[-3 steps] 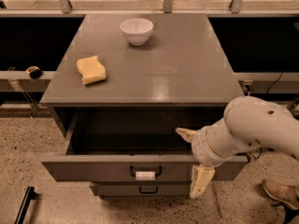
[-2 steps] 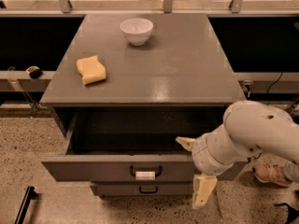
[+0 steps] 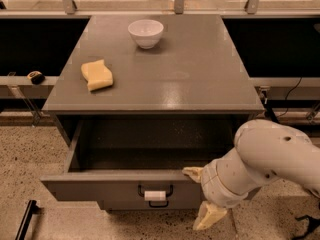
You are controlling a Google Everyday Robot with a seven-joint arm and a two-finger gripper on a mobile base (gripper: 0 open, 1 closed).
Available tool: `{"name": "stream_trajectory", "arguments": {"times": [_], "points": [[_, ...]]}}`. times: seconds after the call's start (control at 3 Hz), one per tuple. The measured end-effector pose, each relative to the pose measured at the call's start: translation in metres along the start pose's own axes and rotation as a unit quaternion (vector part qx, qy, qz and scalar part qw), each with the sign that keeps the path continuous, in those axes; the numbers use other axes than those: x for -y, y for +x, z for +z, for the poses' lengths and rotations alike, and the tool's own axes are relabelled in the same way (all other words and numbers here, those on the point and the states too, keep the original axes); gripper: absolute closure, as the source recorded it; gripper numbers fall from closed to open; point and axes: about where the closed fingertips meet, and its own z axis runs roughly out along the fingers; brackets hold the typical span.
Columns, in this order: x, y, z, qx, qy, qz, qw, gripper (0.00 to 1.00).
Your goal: Open top drawer
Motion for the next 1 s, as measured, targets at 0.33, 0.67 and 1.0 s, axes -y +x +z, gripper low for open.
{"name": "stream_trajectory", "arguments": {"times": [0.33,0.67,1.0], "points": [[-0.021,-0.013,0.001,0.009,-0.013,-0.001,0.9999,0.40],[-0.038,-0.024,0.001,0.019,-0.023,0.005,0.9996,0.38],[-0.040,-0.036,-0.007,0.018,-0.026,0.000,0.9995,0.35]]}}
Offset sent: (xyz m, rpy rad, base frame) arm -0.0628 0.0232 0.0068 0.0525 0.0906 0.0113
